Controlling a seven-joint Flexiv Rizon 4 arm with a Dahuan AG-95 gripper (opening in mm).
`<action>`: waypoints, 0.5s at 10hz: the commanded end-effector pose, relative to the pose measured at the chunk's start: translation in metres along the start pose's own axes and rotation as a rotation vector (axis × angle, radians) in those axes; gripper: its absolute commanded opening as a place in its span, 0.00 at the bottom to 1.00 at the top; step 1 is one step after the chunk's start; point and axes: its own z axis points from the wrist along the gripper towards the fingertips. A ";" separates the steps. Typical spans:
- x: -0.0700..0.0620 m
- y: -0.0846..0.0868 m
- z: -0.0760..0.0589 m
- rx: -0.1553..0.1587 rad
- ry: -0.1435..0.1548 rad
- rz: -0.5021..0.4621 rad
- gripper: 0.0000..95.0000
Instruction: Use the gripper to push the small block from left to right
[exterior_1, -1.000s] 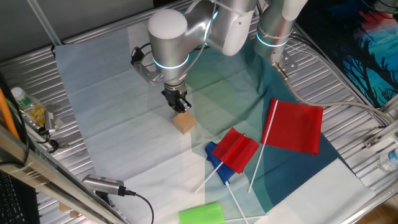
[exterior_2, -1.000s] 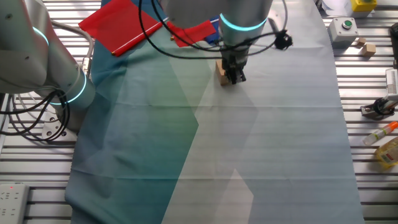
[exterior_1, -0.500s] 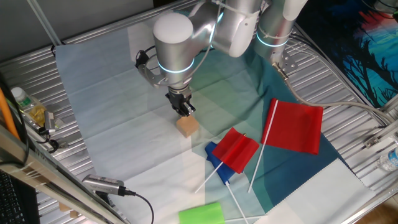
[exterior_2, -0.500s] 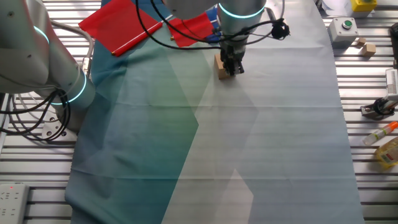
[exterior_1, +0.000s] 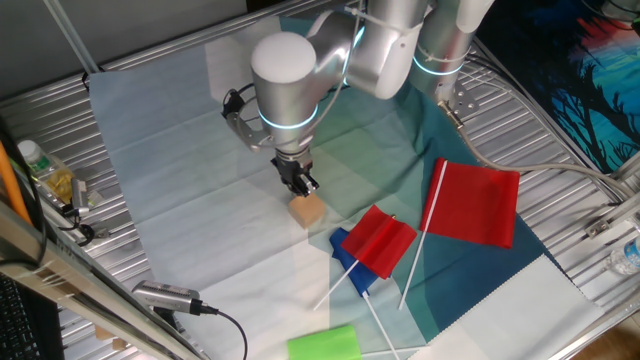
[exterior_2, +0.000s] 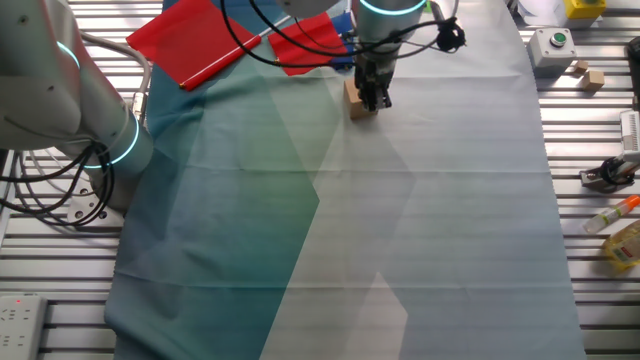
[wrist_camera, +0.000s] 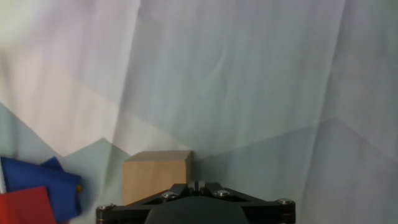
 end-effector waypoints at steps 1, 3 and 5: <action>-0.003 0.007 -0.002 0.003 0.008 0.010 0.00; -0.007 0.013 -0.002 0.002 0.011 0.019 0.00; -0.008 0.016 -0.004 0.004 0.011 0.023 0.00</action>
